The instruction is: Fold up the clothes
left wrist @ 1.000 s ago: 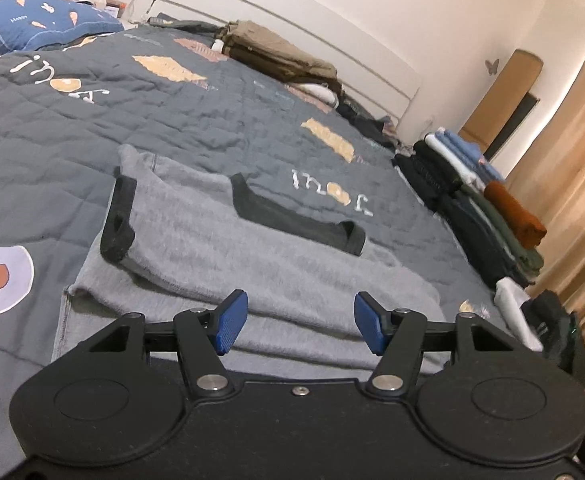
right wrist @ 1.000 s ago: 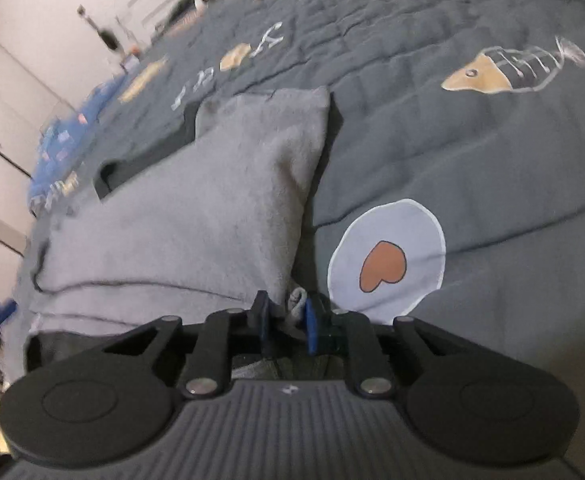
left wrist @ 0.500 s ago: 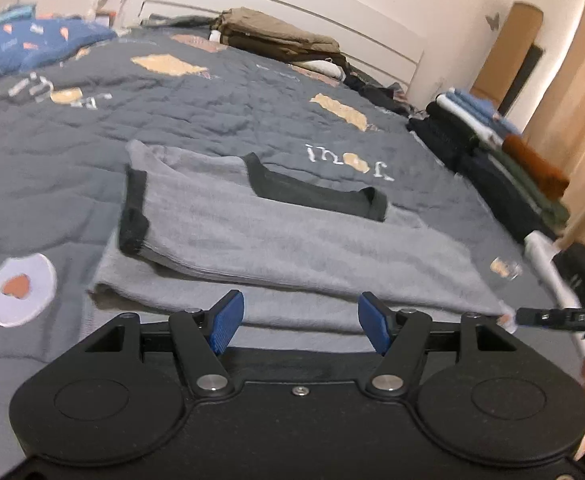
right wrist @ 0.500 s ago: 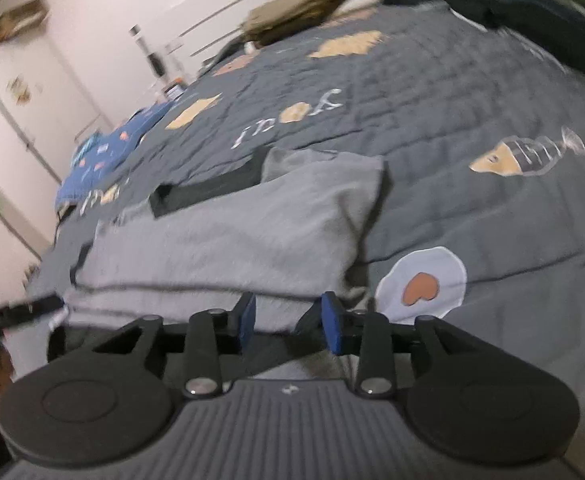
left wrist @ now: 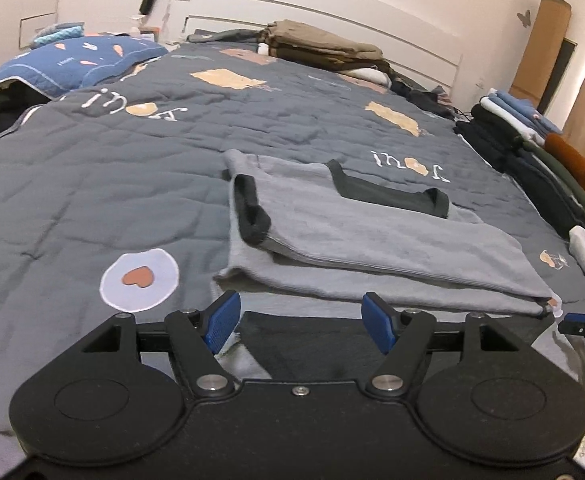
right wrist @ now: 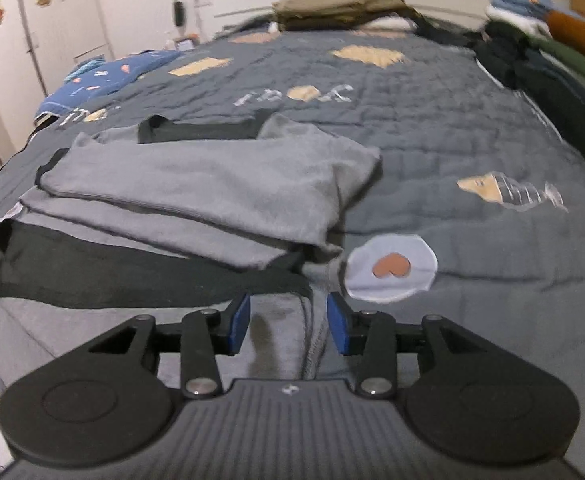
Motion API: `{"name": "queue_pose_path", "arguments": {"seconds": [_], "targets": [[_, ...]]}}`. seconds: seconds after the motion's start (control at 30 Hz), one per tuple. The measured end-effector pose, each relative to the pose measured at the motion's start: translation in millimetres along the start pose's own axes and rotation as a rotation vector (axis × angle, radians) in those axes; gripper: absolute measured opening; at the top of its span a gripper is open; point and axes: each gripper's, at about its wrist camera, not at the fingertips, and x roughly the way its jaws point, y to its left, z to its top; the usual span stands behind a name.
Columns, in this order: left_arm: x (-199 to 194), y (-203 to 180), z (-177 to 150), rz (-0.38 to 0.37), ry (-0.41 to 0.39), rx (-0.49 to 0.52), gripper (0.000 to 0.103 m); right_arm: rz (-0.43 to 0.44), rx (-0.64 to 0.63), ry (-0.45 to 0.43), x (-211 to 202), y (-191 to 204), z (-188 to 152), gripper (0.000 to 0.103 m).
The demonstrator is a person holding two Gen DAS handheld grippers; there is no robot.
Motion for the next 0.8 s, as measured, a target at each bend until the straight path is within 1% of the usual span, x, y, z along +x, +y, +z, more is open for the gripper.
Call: {"name": "queue_pose_path", "arguments": {"seconds": [0.07,0.17,0.3,0.4,0.5,0.63,0.8], "targets": [[-0.2,1.7,-1.3,0.004,0.007,0.004,0.066,0.007,-0.003,0.001,2.0,2.6,1.4,0.041],[1.3,3.0,-5.4,0.026,0.025,0.026,0.067,0.021,0.001,0.024,8.0,4.4,0.7,0.041],[-2.3,0.4,-14.0,0.048,0.036,0.093,0.067,0.023,-0.012,0.041,11.9,6.8,-2.3,0.041],[-3.0,-4.2,-21.0,0.077,0.050,0.143,0.067,0.029,0.014,0.044,12.7,3.9,-2.1,0.041],[-1.8,-12.1,-27.1,0.112,0.060,0.213,0.067,0.027,0.046,0.048,14.9,1.6,-2.5,0.041],[-4.1,-14.2,-30.2,0.144,0.054,0.296,0.067,0.024,0.041,0.051,17.4,4.0,-3.1,0.041],[-4.0,-14.7,-38.1,0.182,0.051,0.453,0.067,0.021,0.040,0.059,19.7,5.5,-2.3,0.041]]}}
